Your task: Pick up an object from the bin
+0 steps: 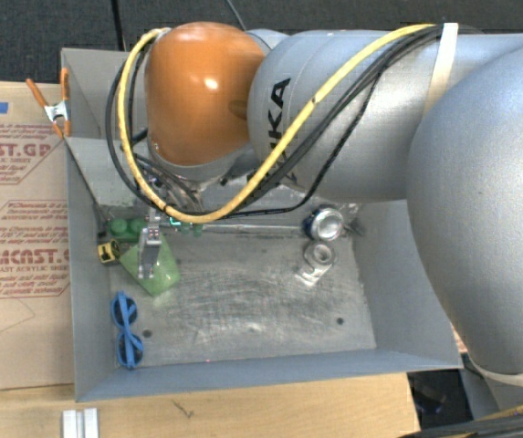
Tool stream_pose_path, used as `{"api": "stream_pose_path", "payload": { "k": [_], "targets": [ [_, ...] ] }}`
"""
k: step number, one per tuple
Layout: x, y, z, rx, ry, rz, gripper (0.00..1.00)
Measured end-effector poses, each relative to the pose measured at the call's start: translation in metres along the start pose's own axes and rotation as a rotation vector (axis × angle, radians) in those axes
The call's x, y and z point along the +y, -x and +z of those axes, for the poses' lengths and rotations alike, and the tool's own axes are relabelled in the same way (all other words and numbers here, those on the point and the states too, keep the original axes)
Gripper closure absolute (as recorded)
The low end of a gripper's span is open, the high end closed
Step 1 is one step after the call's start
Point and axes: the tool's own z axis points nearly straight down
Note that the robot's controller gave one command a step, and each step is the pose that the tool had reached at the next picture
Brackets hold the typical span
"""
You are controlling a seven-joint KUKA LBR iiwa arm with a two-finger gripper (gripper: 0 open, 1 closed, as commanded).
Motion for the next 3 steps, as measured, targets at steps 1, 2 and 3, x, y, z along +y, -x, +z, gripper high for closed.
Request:
{"api": "stream_pose_path", "payload": {
  "k": [1, 2, 3],
  "targets": [
    [-0.003, 0.013, 0.157, -0.007, 0.004, 0.265, 0.0],
    [-0.054, -0.015, 0.132, -0.008, -0.001, 0.085, 0.0],
    [-0.07, -0.026, 0.127, -0.006, -0.001, 0.063, 0.0]
  ]
}}
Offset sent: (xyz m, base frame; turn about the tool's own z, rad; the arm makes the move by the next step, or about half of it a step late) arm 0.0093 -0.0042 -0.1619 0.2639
